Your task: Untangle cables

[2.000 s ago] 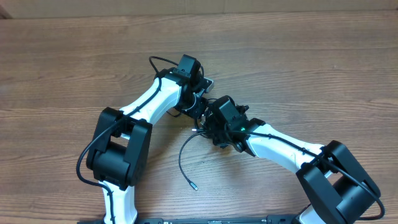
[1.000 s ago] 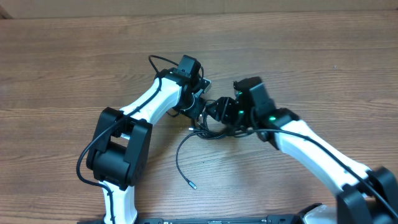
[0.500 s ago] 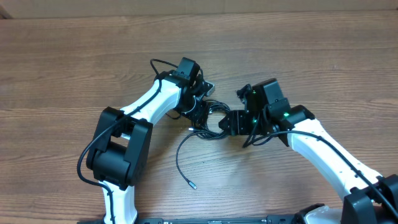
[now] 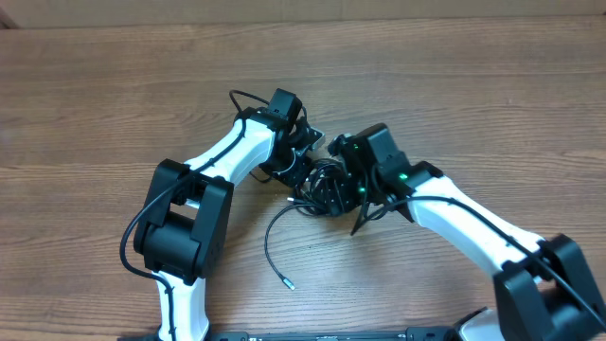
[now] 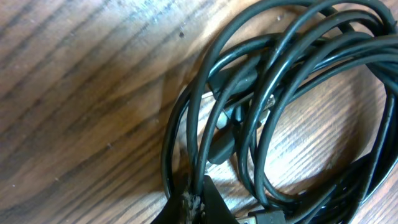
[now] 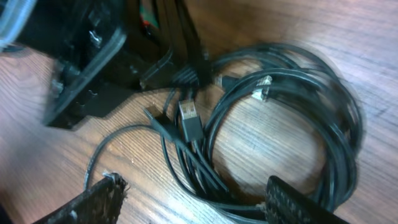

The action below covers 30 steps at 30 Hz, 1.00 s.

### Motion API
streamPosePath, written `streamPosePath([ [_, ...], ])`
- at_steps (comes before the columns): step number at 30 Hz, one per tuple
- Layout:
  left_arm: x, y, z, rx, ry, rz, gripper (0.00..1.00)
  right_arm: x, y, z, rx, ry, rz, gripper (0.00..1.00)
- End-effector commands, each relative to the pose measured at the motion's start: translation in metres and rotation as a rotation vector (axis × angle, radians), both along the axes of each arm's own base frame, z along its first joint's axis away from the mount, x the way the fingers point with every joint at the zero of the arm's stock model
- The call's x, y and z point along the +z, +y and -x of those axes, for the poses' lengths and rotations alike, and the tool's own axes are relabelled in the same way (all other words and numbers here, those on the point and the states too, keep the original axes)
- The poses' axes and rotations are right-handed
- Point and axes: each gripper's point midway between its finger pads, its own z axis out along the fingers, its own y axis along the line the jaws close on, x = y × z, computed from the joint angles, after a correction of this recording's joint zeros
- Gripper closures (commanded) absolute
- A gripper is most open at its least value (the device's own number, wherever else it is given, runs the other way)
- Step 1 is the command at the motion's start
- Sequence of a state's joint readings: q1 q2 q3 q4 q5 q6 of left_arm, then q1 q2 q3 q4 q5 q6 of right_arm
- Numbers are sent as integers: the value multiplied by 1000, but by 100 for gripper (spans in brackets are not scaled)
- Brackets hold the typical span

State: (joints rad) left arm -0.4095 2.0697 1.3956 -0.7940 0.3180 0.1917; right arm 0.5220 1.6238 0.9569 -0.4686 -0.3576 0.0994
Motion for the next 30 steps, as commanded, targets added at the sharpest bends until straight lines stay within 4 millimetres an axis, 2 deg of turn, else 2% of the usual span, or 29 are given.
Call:
streamPosePath([
  [1,-3,7,-5,-50,-9,-11,96,8,13,-15,53,-33,27,30],
  [4,-2,16,-6,-37,7,-17,96,5,20,-16,88,-6,65,37],
  [9,-2,45,-11,25,37,-26,96,-7,47,-11,144,-28,78,51],
  [13,0,63,-15,75,61,7,95,-12,62,-1,182,-54,95,52],
  [18,12,57,-14,59,87,166,94,-8,81,5,169,-63,53,56],
  [22,14,51,-13,45,87,184,92,-7,94,8,195,-98,33,56],
  [26,13,44,-10,21,86,181,91,-14,90,2,168,-148,77,56],
  [30,12,41,-10,9,78,173,90,-19,86,4,161,-136,92,56],
])
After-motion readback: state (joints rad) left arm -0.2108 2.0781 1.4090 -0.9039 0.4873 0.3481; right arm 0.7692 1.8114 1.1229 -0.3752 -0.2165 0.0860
